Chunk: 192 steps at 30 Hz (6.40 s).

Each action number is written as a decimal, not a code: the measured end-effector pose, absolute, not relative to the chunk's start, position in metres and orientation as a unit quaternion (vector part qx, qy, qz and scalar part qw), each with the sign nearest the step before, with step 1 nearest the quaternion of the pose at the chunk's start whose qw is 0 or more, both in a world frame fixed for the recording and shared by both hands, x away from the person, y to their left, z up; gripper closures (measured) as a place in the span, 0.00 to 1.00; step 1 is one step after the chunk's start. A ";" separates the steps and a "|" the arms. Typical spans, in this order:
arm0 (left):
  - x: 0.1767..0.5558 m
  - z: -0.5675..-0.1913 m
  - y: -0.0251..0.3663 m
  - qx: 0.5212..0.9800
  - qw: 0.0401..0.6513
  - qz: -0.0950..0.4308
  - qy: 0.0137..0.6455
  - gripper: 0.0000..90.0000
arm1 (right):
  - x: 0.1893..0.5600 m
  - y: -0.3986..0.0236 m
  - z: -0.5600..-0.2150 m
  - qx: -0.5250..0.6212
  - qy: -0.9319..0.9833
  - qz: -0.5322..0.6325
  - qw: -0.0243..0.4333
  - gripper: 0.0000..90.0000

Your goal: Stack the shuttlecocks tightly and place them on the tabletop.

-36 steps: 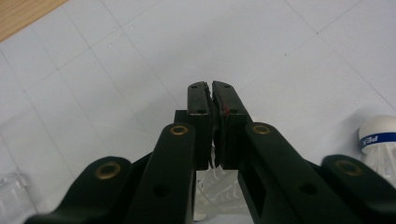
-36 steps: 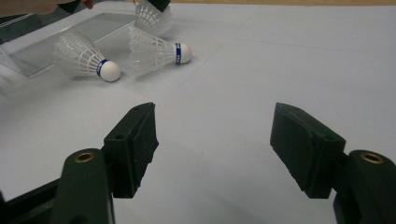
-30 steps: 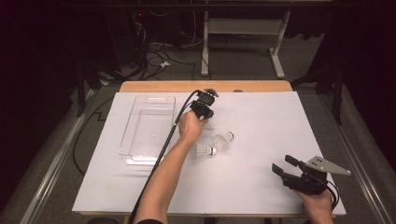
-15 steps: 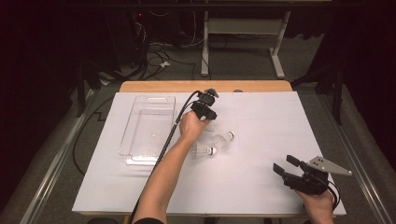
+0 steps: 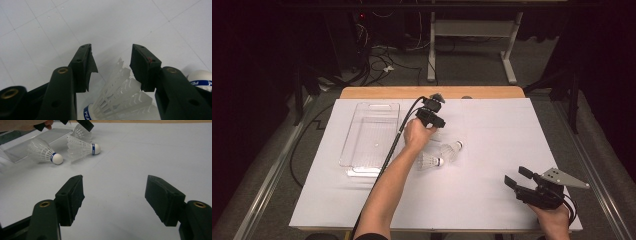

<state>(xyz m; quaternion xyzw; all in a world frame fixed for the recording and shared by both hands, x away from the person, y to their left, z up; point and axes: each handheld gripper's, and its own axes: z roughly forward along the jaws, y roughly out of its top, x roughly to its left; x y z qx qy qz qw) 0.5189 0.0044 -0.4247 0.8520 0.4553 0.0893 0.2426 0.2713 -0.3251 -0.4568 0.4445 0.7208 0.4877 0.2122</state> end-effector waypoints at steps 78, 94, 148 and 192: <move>0.474 -0.389 0.047 0.838 0.314 0.090 0.437 0.47 | 0.274 -0.323 -0.458 0.451 0.722 0.480 0.211 0.35; 0.455 -0.390 0.059 0.837 0.318 0.091 0.435 0.46 | 0.274 -0.323 -0.458 0.448 0.724 0.479 0.212 0.35; 0.420 -0.402 0.078 0.844 0.318 0.069 0.426 0.45 | 0.275 -0.323 -0.460 0.446 0.732 0.472 0.208 0.35; 0.372 -0.395 0.112 0.834 0.341 0.070 0.428 0.40 | 0.273 -0.322 -0.458 0.444 0.732 0.473 0.210 0.35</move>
